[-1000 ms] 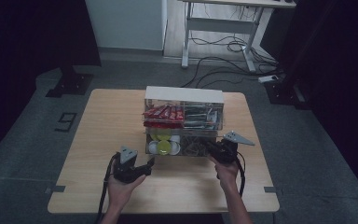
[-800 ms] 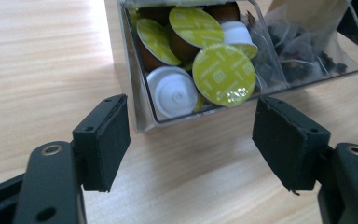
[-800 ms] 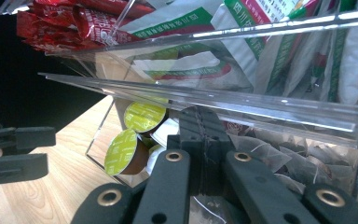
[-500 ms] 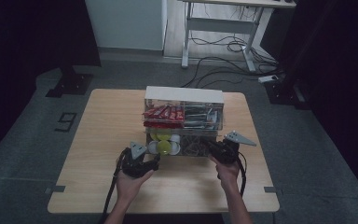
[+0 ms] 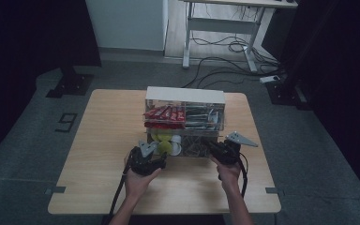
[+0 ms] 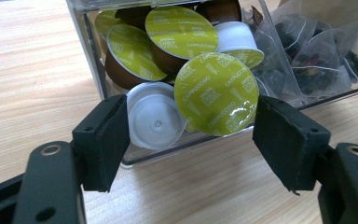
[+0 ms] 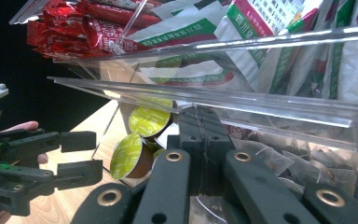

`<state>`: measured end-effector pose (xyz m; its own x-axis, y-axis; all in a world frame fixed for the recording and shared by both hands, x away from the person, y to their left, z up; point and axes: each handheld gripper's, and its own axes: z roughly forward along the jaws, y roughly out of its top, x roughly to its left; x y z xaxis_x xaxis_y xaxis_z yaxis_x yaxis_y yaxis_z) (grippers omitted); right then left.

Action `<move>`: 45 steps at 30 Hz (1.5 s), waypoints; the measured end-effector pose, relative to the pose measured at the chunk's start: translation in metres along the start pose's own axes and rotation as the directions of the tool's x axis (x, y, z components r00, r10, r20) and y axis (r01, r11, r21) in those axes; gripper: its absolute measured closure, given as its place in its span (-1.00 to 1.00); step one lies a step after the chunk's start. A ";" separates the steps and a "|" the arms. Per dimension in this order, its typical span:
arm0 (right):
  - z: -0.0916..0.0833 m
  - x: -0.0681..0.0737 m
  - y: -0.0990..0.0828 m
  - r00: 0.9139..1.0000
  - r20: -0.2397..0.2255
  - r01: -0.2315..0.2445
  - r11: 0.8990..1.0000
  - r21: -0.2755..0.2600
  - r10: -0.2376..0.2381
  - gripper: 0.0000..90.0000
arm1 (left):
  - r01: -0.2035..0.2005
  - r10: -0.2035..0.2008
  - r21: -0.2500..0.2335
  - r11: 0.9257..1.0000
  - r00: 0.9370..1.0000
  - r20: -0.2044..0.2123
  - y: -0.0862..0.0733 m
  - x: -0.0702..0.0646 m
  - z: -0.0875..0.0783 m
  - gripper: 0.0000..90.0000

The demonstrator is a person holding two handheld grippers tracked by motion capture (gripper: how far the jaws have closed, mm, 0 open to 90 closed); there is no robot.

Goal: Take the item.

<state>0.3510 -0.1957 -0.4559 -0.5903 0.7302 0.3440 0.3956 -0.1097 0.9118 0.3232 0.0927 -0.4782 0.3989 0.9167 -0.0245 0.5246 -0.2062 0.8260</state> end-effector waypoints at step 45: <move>0.001 0.000 -0.001 1.000 0.007 0.004 1.000 0.003 -0.004 0.99 | -0.027 0.026 -0.036 0.999 0.999 -0.041 0.003 -0.023 0.031 -0.16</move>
<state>0.3514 -0.1954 -0.4567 -0.5871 0.7353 0.3386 0.3949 -0.1049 0.9127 0.3388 0.0602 -0.4932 0.3815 0.9242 0.0196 0.4862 -0.2186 0.8461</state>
